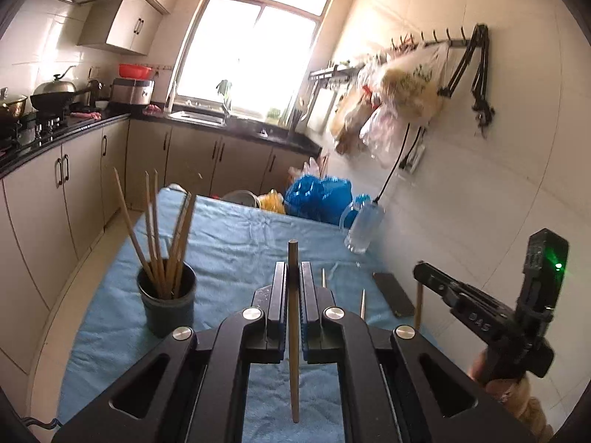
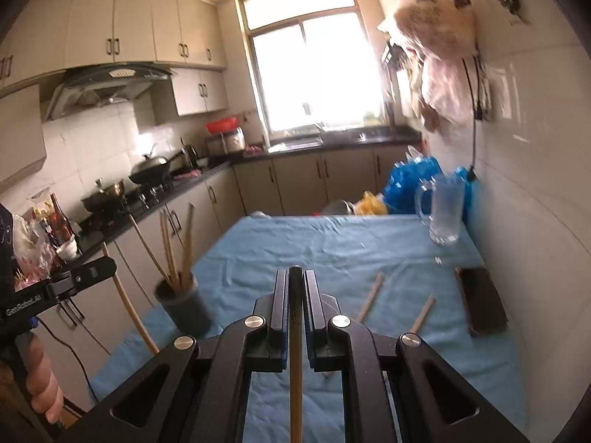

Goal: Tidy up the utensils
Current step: 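Lift both held chopsticks, carry them to the black holder and lower them in, then open both tools to release the chopsticks into the holder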

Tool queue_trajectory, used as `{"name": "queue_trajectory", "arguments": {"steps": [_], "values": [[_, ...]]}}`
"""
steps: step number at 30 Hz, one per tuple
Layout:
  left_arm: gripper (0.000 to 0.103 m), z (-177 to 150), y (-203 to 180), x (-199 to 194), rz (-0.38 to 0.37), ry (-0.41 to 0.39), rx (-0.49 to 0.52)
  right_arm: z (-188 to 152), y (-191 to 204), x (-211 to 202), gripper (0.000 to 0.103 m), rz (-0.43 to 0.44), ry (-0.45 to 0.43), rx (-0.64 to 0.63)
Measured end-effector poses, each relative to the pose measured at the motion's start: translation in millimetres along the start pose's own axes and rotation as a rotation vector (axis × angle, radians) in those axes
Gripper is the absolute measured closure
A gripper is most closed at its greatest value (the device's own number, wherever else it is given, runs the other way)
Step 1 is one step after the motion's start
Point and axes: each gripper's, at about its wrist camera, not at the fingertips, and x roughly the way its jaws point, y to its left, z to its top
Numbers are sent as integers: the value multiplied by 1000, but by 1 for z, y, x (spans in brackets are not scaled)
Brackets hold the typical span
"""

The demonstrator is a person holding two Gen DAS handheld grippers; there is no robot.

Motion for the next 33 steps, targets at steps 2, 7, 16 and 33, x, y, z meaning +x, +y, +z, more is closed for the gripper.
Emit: {"name": "queue_trajectory", "arguments": {"steps": [2, 7, 16, 33], "values": [[98, 11, 6, -13, 4, -26, 1, 9, 13, 3, 95, 7, -39, -7], [98, 44, 27, -37, 64, -101, 13, 36, 45, 15, 95, 50, -152, -6], [98, 104, 70, -39, 196, -217, 22, 86, 111, 60, 95, 140, -339, 10], [98, 102, 124, 60, 250, -103, -1, 89, 150, 181, 95, 182, -332, 84]]}}
